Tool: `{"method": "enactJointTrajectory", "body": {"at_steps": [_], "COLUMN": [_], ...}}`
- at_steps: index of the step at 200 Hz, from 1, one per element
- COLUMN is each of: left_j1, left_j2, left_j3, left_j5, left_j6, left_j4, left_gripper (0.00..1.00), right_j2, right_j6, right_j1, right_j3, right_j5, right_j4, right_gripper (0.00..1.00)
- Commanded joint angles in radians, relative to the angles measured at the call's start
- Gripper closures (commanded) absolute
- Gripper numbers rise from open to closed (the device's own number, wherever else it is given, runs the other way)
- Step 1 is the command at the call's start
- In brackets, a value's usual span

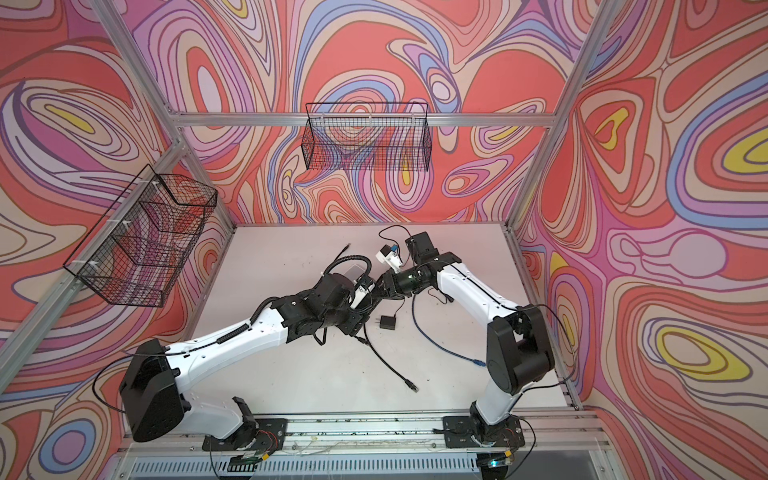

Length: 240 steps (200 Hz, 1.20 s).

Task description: Insert the plug into the switch port

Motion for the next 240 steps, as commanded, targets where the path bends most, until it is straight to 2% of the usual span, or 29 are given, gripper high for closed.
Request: {"method": "enactJointTrajectory", "body": {"at_steps": [1, 28, 46, 52, 66, 77, 89, 121, 145, 154, 177, 204, 240], "left_j1": [-0.007, -0.005, 0.018, 0.047, 0.138, 0.191, 0.211, 0.211, 0.217, 0.222, 0.225, 0.226, 0.229], "left_j2": [-0.034, -0.089, -0.14, -0.158, -0.2, -0.229, -0.251, -0.27, -0.303, -0.313, -0.301, -0.232, -0.176], "left_j3": [0.013, -0.003, -0.016, -0.019, -0.051, -0.083, -0.099, -0.113, -0.166, -0.206, -0.273, -0.267, -0.301], "left_j5": [-0.01, -0.04, -0.065, -0.031, 0.126, 0.172, 0.179, 0.175, 0.205, 0.222, 0.192, 0.228, 0.238], "left_j6": [-0.048, -0.152, -0.285, -0.351, -0.482, -0.571, -0.598, -0.644, -0.769, -0.822, -0.925, -0.986, -1.047], "left_j4": [0.036, 0.032, 0.032, 0.03, 0.063, 0.089, 0.102, 0.124, 0.284, 0.392, 0.545, 0.631, 0.853], "left_gripper": [0.0, 0.0, 0.0, 0.0, 0.0, 0.0, 0.0, 0.0, 0.0, 0.0, 0.0, 0.02, 0.03], "right_j2": [-0.054, -0.133, -0.183, -0.198, -0.236, -0.256, -0.272, -0.312, -0.292, -0.284, -0.279, -0.269, -0.213], "right_j6": [0.064, 0.14, 0.219, 0.25, 0.333, 0.396, 0.463, 0.726, 0.828, 0.86, 0.9, 0.929, 0.951], "right_j1": [0.005, -0.005, -0.024, -0.033, -0.048, -0.05, -0.05, -0.05, -0.035, -0.026, 0.019, 0.076, 0.205], "right_j3": [-0.004, -0.016, -0.043, -0.06, -0.124, -0.166, -0.21, -0.405, -0.477, -0.501, -0.557, -0.598, -0.627], "right_j5": [0.093, 0.178, 0.244, 0.253, 0.263, 0.283, 0.305, 0.391, 0.469, 0.496, 0.599, 0.716, 0.874], "right_j4": [0.088, 0.204, 0.298, 0.34, 0.472, 0.564, 0.656, 1.082, 1.255, 1.329, 1.463, 1.552, 1.659], "right_gripper": [1.0, 1.0, 1.0, 1.0, 1.0, 1.0, 1.0, 1.0, 1.0, 1.0, 1.0, 1.0, 1.0]}}
